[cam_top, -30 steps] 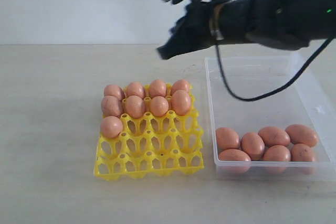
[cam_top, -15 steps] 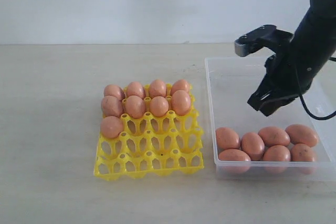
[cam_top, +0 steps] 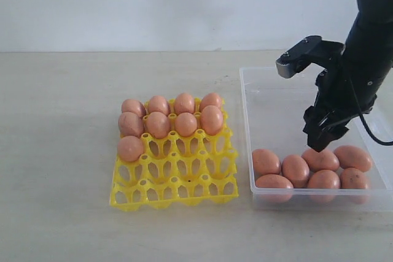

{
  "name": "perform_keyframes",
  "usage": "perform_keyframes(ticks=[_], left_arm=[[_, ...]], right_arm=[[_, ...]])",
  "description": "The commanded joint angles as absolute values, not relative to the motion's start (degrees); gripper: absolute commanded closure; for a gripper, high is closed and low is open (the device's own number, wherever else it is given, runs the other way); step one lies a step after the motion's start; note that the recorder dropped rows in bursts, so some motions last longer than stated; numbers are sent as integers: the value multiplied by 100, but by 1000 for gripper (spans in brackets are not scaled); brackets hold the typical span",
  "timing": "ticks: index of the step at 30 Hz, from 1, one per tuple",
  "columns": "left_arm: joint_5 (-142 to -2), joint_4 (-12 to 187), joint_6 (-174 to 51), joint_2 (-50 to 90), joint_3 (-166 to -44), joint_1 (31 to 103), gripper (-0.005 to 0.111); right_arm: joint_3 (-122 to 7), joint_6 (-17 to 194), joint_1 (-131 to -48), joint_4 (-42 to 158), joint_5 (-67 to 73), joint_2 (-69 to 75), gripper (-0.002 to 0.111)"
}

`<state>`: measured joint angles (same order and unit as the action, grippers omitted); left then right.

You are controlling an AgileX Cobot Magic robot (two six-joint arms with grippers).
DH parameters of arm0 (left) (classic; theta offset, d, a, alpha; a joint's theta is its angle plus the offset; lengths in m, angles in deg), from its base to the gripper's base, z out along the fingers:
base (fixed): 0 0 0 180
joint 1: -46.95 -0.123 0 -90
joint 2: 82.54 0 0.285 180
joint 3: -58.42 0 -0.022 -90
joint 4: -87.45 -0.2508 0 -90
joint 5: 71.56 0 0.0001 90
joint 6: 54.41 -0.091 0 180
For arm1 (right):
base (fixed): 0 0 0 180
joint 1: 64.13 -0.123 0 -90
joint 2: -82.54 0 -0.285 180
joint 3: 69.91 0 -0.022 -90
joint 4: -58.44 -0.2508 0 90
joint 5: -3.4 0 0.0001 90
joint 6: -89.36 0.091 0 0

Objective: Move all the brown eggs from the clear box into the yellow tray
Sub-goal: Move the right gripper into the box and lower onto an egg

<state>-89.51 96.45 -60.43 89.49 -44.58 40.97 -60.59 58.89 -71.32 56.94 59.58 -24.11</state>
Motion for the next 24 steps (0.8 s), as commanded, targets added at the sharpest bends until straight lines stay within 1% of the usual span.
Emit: perform_keyframes(ticks=[1, 7, 24], left_arm=[[-8943, 9648, -6066, 8968, -4437, 4081, 103], [-8943, 9648, -6066, 8968, -4437, 4081, 103], [-8943, 9648, -6066, 8968, -4437, 4081, 103]], right_arm=[[-6092, 5925, -7131, 5756, 5765, -2610, 48], [-6092, 5764, -7131, 5767, 5823, -3251, 48], [-6069, 5726, -7131, 5782, 5789, -3759, 48]])
